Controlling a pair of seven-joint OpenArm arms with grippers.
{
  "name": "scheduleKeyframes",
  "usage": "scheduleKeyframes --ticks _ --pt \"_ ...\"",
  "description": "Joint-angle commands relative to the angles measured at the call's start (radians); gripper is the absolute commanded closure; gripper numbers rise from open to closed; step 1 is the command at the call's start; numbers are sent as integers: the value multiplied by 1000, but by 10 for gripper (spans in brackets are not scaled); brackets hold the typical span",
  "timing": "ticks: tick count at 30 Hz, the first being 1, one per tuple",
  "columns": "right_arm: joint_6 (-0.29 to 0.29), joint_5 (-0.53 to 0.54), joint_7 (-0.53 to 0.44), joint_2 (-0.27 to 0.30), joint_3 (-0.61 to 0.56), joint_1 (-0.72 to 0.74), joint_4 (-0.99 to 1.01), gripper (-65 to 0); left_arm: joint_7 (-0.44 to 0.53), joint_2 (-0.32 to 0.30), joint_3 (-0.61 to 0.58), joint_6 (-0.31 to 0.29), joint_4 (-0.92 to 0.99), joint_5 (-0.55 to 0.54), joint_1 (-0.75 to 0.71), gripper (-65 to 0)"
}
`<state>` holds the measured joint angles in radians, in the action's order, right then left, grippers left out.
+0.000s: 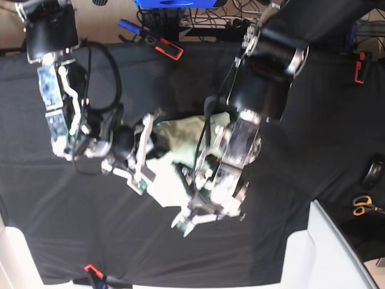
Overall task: Fold the T-shirt properly
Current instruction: 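Grasp the shirt's sides with both grippers and press them inward, then pinch and tuck the shirt's edges with both grippers to square it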
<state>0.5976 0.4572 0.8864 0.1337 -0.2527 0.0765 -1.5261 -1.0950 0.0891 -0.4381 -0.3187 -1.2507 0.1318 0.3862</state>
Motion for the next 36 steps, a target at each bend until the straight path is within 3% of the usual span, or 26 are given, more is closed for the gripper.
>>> scheduleKeyframes --ticks 1,4,8,18,29,36 --pt "22 16 -14 1 2 30 11 -46 -7 11 -3 -21 -45 -4 -3 0" --pt "57 16 -23 1 6 59 81 -45 -38 11 -1 -47 -119 -4 -72 0" --pt "61 16 -63 1 2 65 135 -45 -38 1 -1 -47 -174 -2 -138 0" --pt "80 12 -187 11 0 67 329 -45 -40 -33 -12 -47 -168 -2 -217 0" --pt "101 10 -292 60 -1 67 460 -45 -33 -61 -6 -47 -91 4 -229 0" --pt "101 12 -252 105 3 64 398 -44 -86 -61 -3 -47 -222 2 -229 0"
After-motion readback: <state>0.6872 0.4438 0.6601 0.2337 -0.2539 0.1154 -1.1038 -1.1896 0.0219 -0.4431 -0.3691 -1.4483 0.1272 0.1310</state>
